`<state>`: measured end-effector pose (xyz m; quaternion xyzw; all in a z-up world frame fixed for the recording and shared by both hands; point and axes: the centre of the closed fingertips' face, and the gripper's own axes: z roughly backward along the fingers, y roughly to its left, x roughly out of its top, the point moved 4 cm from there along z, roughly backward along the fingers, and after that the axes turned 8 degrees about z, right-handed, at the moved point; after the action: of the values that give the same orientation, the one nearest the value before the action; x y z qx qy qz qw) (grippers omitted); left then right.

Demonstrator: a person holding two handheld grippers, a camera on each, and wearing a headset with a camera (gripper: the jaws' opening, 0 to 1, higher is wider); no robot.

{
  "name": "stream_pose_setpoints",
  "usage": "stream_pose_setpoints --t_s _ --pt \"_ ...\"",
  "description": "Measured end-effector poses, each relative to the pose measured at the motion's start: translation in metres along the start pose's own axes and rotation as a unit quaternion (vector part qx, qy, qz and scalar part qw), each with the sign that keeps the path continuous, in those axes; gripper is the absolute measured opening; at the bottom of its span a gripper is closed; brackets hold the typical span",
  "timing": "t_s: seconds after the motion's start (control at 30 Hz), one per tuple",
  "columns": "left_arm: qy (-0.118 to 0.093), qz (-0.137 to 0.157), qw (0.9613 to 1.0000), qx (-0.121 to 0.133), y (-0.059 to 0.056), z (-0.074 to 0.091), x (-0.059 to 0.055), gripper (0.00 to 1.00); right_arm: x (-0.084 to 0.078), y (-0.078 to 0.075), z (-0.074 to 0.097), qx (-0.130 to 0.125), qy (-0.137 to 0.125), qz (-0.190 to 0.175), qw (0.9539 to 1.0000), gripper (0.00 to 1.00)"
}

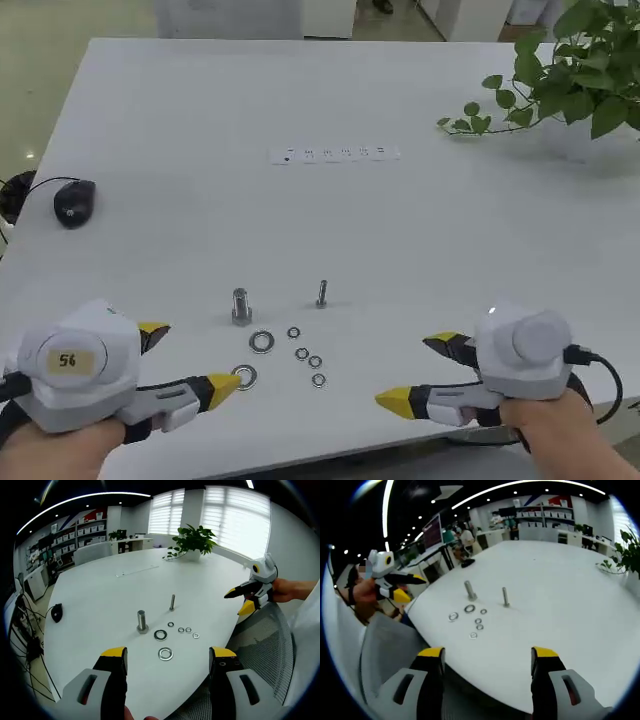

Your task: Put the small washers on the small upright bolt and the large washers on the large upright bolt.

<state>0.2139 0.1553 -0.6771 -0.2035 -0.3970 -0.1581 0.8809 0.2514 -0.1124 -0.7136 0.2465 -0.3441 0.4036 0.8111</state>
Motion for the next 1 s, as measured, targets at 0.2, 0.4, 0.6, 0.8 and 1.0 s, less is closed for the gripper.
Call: stream_pose_setpoints --t_s 0.2,0.4,0.6,0.8,1.0 --pt "-0.004 0.002 1.0 0.003 0.0022 0.0015 0.0011 0.66 0.0025 -0.0013 -0.0022 0.002 0.002 0.003 1.0 0.69" --pt "-0.005 0.003 1.0 0.005 0.0045 0.0035 0.0014 0.67 0.0052 -0.0007 -0.005 0.007 0.004 0.012 0.9999 0.7" --pt "-0.013 0.009 0.9998 0.009 0.0061 0.0057 0.0036 0.67 0.0058 -0.0008 -0.006 0.009 0.007 0.016 0.9998 0.7" --pt "-0.013 0.014 0.9998 0.01 0.0076 0.0064 0.0026 0.67 0.0053 -0.0004 -0.005 0.007 0.005 0.017 0.9998 0.7" --pt "-0.011 0.011 0.9999 0.005 0.0037 0.0029 0.005 0.67 0.0016 -0.0003 -0.0019 0.001 0.003 0.01 0.9999 0.69"
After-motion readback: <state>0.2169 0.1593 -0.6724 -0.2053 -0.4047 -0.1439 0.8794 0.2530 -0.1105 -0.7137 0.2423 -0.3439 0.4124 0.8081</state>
